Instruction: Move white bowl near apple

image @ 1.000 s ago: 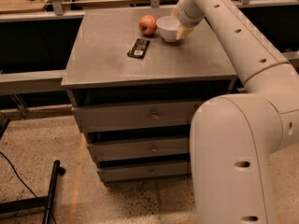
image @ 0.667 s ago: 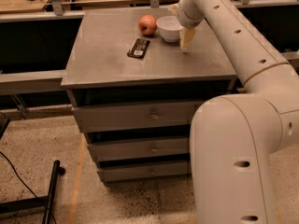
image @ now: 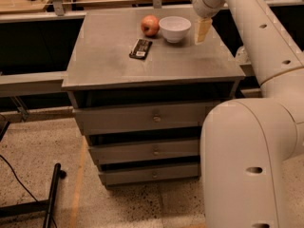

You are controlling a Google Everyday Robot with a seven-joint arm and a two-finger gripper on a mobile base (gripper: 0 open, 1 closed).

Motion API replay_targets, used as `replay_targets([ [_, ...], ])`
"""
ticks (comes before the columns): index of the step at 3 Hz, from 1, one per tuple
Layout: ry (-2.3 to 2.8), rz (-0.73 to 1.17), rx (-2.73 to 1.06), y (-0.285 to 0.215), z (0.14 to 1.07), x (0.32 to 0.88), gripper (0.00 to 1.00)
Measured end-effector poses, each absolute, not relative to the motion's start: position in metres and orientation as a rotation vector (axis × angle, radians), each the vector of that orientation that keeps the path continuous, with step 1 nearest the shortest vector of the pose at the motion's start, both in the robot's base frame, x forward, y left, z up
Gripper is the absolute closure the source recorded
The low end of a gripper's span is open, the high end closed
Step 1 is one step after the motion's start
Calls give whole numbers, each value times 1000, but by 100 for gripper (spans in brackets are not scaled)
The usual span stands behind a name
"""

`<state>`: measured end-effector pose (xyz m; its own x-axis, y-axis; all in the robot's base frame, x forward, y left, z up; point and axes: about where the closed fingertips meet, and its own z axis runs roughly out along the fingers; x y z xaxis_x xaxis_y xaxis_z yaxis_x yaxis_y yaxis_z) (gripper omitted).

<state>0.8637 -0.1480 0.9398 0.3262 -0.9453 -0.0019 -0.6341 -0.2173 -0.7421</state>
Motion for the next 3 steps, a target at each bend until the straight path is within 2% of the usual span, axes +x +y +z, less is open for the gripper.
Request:
replay_targets([
  [1,1478,-677,-1808,-184,974,862,0],
  [3,1517,-656,-1770,-184,972,863,0],
])
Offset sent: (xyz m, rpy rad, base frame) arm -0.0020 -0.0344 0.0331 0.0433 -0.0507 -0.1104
